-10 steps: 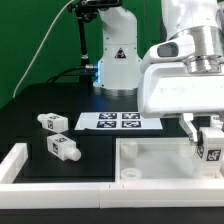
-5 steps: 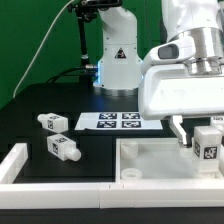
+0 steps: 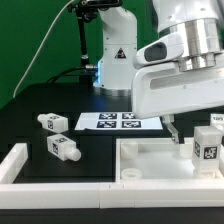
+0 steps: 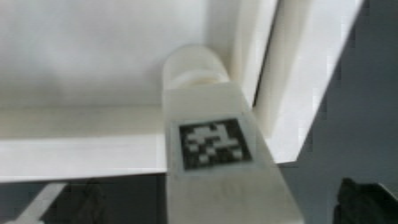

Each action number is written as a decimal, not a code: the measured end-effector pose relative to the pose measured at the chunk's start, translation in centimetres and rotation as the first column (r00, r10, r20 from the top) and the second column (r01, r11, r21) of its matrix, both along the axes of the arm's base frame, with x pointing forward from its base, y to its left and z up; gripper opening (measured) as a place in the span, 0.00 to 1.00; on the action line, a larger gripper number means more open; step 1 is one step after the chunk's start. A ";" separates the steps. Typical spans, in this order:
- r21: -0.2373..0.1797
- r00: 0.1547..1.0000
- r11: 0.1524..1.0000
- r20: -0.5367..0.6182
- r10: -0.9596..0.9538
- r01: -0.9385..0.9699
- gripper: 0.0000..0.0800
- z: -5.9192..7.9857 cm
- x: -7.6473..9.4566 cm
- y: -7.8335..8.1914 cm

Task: Assemble one leg

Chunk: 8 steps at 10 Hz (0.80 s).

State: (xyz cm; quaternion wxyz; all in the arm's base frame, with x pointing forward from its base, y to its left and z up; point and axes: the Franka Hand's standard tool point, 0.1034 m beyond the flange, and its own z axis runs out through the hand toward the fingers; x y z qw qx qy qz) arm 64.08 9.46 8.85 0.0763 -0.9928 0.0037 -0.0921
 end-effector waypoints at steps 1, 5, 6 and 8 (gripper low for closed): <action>-0.003 0.999 1.000 -0.043 0.005 -0.005 0.81 -0.1 0.1 0.4; -0.023 0.980 0.999 -0.197 0.041 -0.046 0.81 -1.1 0.2 0.4; -0.023 0.980 0.999 -0.196 0.040 -0.045 0.70 -1.1 0.2 0.4; -0.023 0.973 0.996 -0.213 -0.091 0.089 0.47 -1.1 0.2 0.4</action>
Offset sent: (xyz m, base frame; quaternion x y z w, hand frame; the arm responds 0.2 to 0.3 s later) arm 0.0102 -0.0171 -0.0056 -0.0628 -0.0930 -0.0439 0.9927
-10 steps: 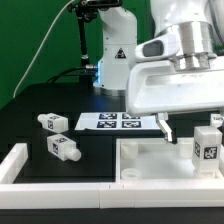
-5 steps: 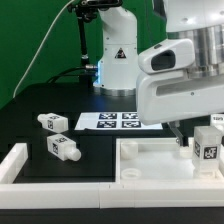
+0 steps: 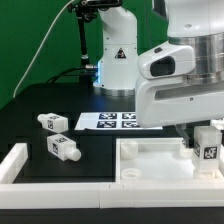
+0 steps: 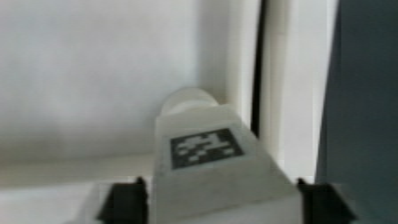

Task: Assemble one leg

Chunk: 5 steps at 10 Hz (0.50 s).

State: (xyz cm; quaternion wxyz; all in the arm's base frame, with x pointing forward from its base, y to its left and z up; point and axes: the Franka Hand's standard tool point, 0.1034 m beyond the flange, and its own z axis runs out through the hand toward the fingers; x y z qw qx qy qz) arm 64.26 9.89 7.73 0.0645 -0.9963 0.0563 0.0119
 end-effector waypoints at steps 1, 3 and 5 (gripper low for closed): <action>0.000 0.999 0.999 -0.006 -0.043 0.043 0.36 0.0 0.0 0.0; -0.006 0.979 0.979 -0.023 -0.203 0.203 0.36 -0.1 0.0 0.0; -0.006 0.919 0.919 0.000 -0.394 0.394 0.36 -0.2 0.2 0.3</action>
Offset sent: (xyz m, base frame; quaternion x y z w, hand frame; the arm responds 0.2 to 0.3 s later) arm -0.0035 -0.0137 -0.0102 -0.0406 0.0491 0.1968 0.9784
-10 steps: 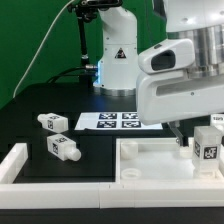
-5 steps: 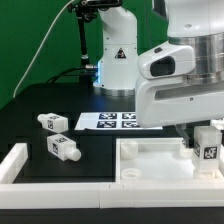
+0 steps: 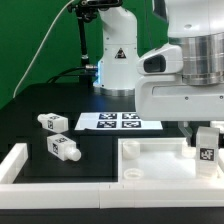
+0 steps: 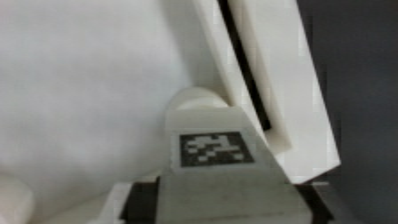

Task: Assemble one leg

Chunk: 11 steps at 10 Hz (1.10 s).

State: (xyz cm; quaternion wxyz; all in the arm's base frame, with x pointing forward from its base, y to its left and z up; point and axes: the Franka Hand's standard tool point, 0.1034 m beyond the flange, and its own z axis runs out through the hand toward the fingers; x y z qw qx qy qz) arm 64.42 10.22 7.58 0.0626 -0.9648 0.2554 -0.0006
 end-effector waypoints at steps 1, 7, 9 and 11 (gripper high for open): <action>0.007 0.989 0.989 0.000 -0.148 0.148 0.36 0.0 0.1 0.4; 0.042 0.701 0.700 -0.084 -0.708 0.713 0.36 -0.1 -0.2 0.3; 0.046 0.811 0.809 -0.052 -0.583 0.585 0.59 0.0 -0.1 0.3; 0.021 0.971 0.971 0.020 -0.239 0.238 0.73 0.4 -0.1 0.9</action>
Offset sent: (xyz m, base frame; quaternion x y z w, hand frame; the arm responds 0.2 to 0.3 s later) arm -0.0102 0.0027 -0.0132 0.0810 0.0351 0.4450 0.8912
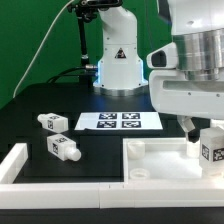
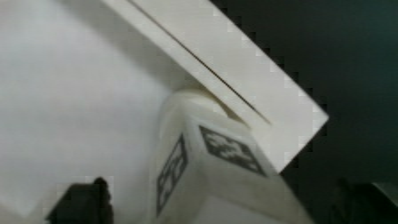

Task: Assemble one leg

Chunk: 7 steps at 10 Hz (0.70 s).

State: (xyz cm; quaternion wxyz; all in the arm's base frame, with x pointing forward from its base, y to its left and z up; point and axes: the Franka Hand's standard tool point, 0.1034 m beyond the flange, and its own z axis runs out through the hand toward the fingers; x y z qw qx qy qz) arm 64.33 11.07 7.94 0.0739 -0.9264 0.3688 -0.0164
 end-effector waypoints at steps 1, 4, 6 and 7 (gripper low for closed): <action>-0.025 0.993 0.993 0.013 0.118 -0.118 0.80 0.1 -0.2 0.5; -0.057 0.936 0.935 0.033 0.352 -0.349 0.81 0.0 -0.1 0.0; -0.166 0.719 0.720 0.075 0.691 -0.674 0.81 0.2 0.7 -0.1; -0.185 0.652 0.653 0.075 0.754 -0.734 0.81 0.1 0.6 -0.1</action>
Offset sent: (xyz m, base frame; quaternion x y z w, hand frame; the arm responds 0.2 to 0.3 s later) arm 0.0000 0.0000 0.0000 0.0000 0.0000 -0.1938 0.9810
